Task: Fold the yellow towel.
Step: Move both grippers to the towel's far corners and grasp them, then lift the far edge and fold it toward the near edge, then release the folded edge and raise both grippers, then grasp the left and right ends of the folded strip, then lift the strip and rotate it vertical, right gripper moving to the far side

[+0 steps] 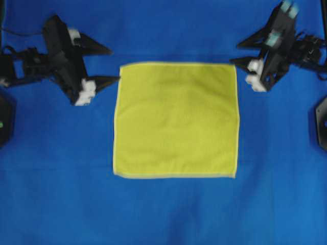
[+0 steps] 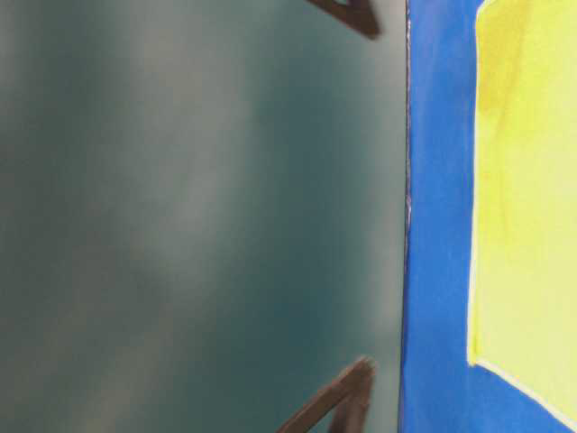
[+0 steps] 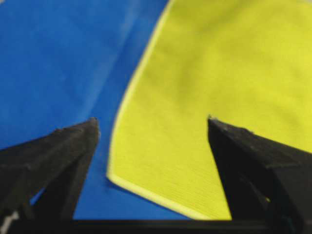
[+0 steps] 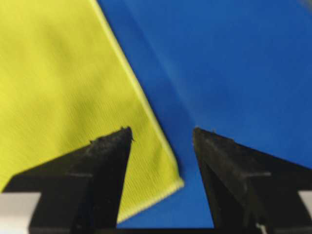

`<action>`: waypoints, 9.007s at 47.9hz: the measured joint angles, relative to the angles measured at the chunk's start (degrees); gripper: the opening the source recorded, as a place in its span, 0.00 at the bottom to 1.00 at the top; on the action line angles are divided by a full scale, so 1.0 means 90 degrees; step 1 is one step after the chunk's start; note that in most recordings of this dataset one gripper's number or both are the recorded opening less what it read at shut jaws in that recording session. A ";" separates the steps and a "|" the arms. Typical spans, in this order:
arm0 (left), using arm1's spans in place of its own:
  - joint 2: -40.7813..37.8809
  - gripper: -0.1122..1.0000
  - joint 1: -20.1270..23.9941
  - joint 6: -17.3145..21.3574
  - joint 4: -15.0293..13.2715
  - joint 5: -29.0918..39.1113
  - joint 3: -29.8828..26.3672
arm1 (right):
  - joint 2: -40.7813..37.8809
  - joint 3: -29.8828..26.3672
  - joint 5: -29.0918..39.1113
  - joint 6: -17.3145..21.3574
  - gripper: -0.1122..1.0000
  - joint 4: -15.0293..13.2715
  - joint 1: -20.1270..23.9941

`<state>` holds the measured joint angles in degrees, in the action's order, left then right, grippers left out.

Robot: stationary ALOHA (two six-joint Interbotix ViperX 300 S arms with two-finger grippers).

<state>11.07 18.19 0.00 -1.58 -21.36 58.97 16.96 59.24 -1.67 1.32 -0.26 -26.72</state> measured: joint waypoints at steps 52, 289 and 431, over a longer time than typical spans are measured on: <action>-0.2568 0.11 0.0537 0.0059 0.0010 -0.0371 -0.0820 | -0.1836 -0.0234 -0.0488 -0.0059 0.12 -0.0010 -0.0352; -0.1201 0.11 -0.1592 -0.0430 0.0010 0.2715 -0.0957 | -0.0684 -0.0068 0.1709 0.2881 0.11 -0.1201 0.2070; -0.3828 0.11 -0.3369 0.1494 0.0020 0.2480 -0.6484 | 0.1064 -0.1104 0.2373 0.3125 0.11 -0.3105 -0.0078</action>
<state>-23.38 -12.13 13.45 -1.41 0.97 0.62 26.54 49.31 19.69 29.44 -28.21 -27.42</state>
